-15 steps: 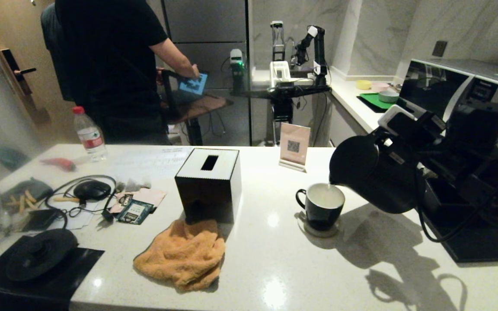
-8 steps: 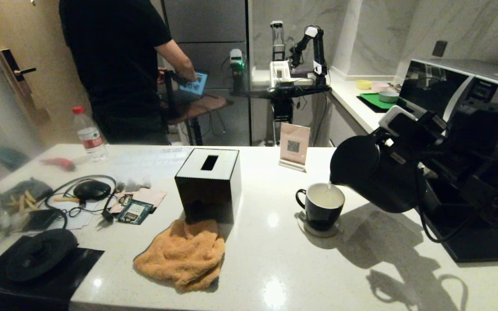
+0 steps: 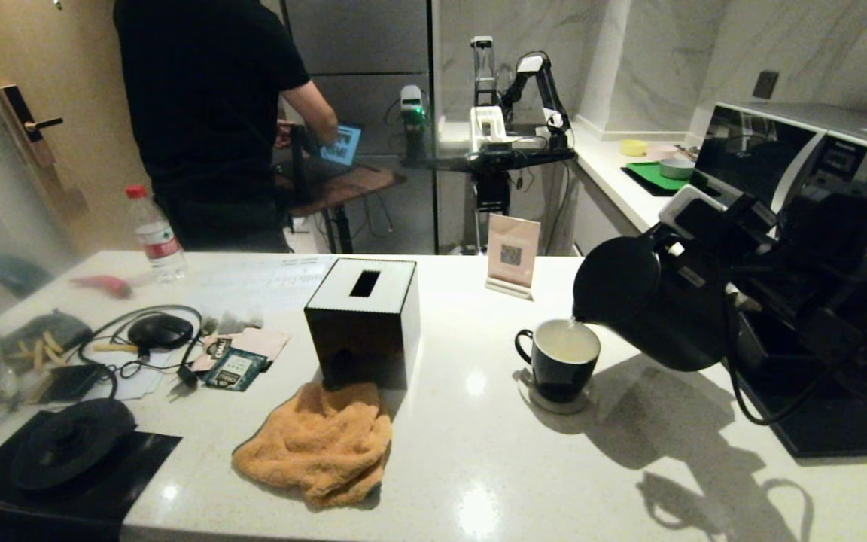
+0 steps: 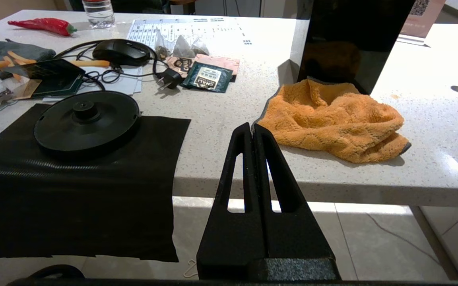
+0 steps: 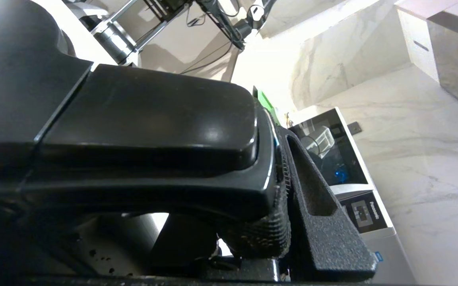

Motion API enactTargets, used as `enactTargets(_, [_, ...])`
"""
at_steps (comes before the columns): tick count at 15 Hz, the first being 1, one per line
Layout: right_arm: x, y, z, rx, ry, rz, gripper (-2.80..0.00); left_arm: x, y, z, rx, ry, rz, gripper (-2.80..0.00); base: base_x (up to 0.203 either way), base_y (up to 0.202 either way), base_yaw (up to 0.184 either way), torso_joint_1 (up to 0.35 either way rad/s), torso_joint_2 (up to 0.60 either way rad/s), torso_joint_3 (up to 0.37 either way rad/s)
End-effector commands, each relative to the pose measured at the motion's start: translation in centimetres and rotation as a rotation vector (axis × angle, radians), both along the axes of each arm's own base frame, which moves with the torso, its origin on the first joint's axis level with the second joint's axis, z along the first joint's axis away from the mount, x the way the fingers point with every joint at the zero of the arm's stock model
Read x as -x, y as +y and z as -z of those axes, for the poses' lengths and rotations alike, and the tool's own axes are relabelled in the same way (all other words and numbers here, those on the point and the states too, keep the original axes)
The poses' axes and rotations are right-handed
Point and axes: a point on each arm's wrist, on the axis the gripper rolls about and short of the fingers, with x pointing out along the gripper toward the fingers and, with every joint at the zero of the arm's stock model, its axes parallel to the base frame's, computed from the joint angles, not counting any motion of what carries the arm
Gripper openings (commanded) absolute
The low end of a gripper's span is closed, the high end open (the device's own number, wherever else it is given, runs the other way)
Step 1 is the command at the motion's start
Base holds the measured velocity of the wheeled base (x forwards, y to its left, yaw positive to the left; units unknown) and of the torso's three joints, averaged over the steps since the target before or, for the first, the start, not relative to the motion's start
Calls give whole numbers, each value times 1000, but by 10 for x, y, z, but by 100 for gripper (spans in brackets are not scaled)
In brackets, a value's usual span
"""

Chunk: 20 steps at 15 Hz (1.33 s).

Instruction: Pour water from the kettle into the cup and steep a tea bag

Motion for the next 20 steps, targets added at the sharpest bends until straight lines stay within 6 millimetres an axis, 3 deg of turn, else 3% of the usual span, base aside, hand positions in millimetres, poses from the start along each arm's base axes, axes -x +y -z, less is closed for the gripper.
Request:
enactTargets(1, [1,0,0,10,-5,1,-280,0,0,0,0,0,0,-280,0,0,0,0,0,0])
enactTargets(20, [6,-6,4,11,4,-16,-280,0,0,0,0,0,0,-280,0,0,0,0,0,0])
